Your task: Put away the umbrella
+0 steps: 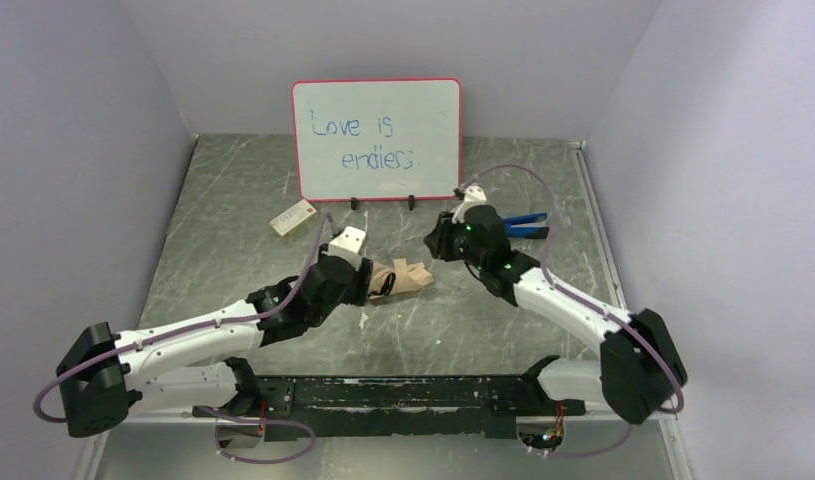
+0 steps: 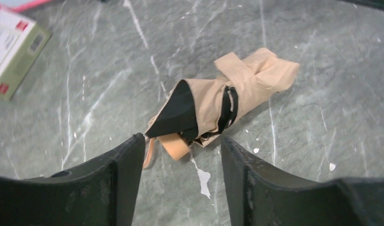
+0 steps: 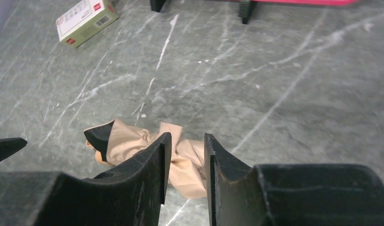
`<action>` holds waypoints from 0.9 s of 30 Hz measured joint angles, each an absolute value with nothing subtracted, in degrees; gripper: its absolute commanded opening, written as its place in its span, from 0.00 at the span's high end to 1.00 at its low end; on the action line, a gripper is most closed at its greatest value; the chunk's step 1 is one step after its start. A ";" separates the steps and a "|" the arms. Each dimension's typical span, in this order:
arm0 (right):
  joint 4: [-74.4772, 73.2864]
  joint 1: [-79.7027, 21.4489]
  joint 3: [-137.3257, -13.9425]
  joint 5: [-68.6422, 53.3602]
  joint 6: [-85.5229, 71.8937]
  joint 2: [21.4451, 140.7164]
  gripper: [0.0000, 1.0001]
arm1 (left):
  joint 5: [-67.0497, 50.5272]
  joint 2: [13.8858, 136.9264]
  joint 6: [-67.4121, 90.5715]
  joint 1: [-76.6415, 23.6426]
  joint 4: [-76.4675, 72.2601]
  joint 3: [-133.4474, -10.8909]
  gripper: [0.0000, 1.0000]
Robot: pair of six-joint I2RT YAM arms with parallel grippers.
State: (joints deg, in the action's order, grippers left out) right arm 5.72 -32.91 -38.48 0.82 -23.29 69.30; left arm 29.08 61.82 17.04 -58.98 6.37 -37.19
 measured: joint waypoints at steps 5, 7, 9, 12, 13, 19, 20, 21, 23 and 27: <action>3.84 -36.34 -46.61 0.23 -19.90 78.63 0.69 | 33.80 60.36 30.98 -58.98 11.88 -35.97 0.61; 1.96 -37.85 -49.63 2.11 -19.29 81.45 0.69 | 35.05 60.14 35.62 -58.98 14.52 -35.59 0.72; 0.03 -38.65 -51.07 4.54 -19.25 82.85 0.69 | 36.25 59.86 39.22 -58.98 16.71 -35.31 0.82; -4.01 -38.70 -52.05 9.63 -19.25 84.01 0.70 | 38.00 59.05 43.86 -58.96 19.53 -34.13 0.89; -5.10 -38.70 -52.12 10.92 -19.25 84.20 0.70 | 38.46 58.98 44.71 -58.94 20.12 -33.69 0.93; -13.74 -38.30 -54.22 16.62 -18.59 88.16 0.79 | 36.64 61.39 44.71 -55.27 19.77 -32.16 0.95; -14.85 -38.20 -54.72 17.04 -18.50 89.01 0.83 | 35.64 62.30 44.38 -54.08 19.22 -32.16 0.95; -15.99 -37.98 -55.24 17.32 -18.35 89.95 0.86 | 33.71 63.72 43.81 -52.14 18.35 -32.16 0.95; -17.67 -37.39 -55.61 17.34 -18.13 91.46 0.90 | 30.44 66.52 42.74 -48.90 16.93 -32.16 0.95; -19.64 -36.51 -55.61 15.59 -17.89 92.07 0.94 | 24.32 72.90 40.16 -45.17 13.82 -32.18 0.95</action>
